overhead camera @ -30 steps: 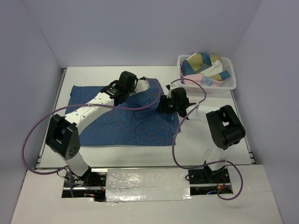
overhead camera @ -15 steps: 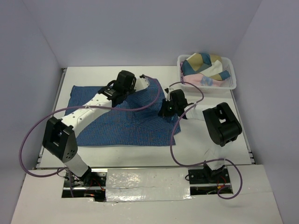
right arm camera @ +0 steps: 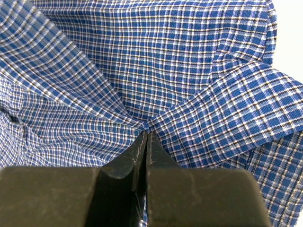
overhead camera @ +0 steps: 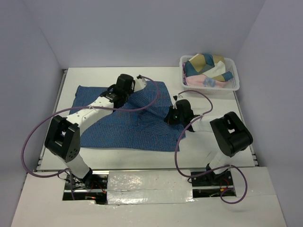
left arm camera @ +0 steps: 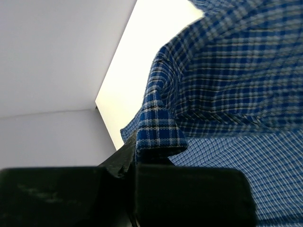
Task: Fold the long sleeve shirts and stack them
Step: Fold the shirt
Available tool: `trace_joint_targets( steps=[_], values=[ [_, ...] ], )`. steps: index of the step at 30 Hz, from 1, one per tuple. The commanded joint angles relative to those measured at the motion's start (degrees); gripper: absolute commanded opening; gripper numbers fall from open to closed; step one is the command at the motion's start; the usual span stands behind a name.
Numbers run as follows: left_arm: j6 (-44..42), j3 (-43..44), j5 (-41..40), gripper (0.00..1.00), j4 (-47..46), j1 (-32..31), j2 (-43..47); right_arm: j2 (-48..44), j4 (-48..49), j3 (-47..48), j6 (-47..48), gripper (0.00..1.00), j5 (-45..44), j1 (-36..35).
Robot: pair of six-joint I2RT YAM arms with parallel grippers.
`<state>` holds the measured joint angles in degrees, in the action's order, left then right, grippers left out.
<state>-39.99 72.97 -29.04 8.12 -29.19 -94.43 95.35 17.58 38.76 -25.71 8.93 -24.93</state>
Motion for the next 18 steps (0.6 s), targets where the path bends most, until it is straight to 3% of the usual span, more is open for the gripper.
trace_joint_targets(
  steps=[1,4,6,9,10,13,16,18],
  values=[
    [2.45,2.34,-3.22,0.00,-7.50,2.55,-0.84,-1.92,2.19,-1.15,-0.74,0.00,-4.18,-0.56],
    [2.46,3.58,-0.16,0.00,-7.68,3.17,-1.45,-1.05,2.54,-0.62,0.57,0.00,-2.52,-0.65],
    [1.76,2.71,7.91,0.00,-7.68,2.65,-0.76,-0.34,2.46,0.26,1.37,0.00,-0.50,-0.91],
    [-0.08,-1.50,17.68,0.00,-12.33,1.16,1.79,-1.74,3.33,0.09,2.86,0.17,0.56,-1.00],
    [-0.79,-2.30,18.57,0.00,-12.86,0.54,2.06,-2.62,3.68,-0.26,3.21,0.31,0.56,-0.83],
    [-1.85,0.75,17.87,0.00,-11.73,-1.66,-0.30,-6.57,4.65,-1.67,6.19,0.56,0.39,-0.83],
    [-2.11,4.53,16.74,0.00,-10.93,-1.75,-3.11,-10.53,4.30,-2.11,8.84,0.60,-0.92,-0.21],
    [-3.69,5.78,15.51,0.00,-11.19,-1.75,-4.18,-13.07,5.35,-2.37,9.54,0.54,-0.67,0.40]
  ],
)
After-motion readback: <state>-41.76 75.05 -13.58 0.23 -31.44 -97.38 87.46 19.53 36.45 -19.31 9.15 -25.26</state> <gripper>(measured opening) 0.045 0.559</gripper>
